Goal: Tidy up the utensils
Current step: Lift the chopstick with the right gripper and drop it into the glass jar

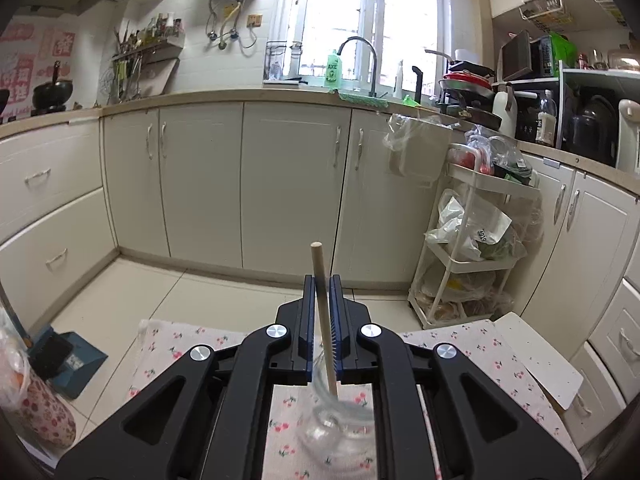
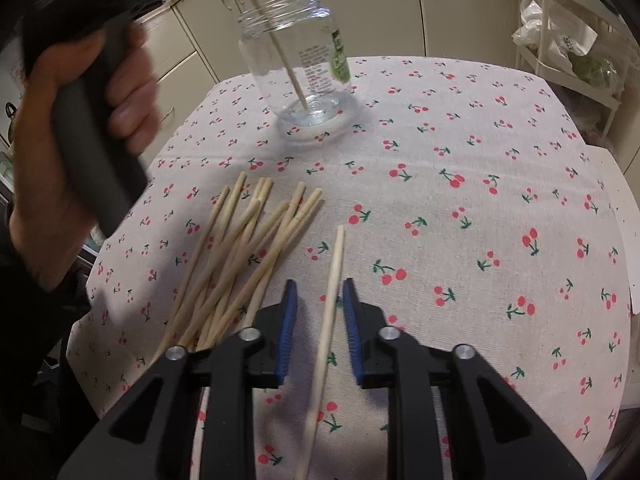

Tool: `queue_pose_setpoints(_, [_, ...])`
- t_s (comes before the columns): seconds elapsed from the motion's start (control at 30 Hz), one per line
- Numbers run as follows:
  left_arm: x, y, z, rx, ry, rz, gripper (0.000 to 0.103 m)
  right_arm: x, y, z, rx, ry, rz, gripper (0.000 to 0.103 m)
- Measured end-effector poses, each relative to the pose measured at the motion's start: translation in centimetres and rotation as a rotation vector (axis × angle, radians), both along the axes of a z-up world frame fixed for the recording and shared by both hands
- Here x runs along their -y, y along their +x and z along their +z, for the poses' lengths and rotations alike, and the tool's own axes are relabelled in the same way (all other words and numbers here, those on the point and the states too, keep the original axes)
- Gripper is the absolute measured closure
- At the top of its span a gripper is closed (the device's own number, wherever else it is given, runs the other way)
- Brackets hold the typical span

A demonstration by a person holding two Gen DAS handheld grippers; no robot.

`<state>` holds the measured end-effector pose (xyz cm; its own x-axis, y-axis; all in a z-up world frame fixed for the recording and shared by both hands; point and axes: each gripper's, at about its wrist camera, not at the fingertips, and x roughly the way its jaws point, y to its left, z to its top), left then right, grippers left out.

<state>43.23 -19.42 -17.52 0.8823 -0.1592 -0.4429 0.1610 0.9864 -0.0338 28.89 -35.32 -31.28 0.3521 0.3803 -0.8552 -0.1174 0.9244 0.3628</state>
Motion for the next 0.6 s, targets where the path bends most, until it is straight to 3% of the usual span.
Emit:
queue_pose_setpoints(0.17, [-2.8, -1.6, 0.2, -0.028, -0.036, 0.031, 0.086, -2.1, -0.6, 0.4, 0.053, -0.163, 0.065, 0.097])
queue_pose_setpoints(0.27, [-5.0, -3.0, 0.0, -0.036, -0.061, 0.06, 0.083, -1.4, -0.4, 0.7, 0.048, -0.084, 0.029, 0.097])
queue_pose_setpoints(0.37, [-7.4, -4.5, -1.0, -0.054, -0.086, 0.099, 0.079, 0.6, 0.2, 2.6, 0.087, 0.076, -0.065, 0.097])
queue_pose_setpoints(0.47, [-9.3, -5.9, -2.9, -0.09, -0.111, 0.134, 0.075, 2.1, 1.4, 5.4, 0.193, 0.201, -0.16, 0.097])
queue_pose_setpoints(0.6, [-10.8, -6.7, -5.4, -0.152, -0.156, 0.165, 0.074, 2.9, 4.5, 9.9, 0.391, 0.267, -0.271, 0.097])
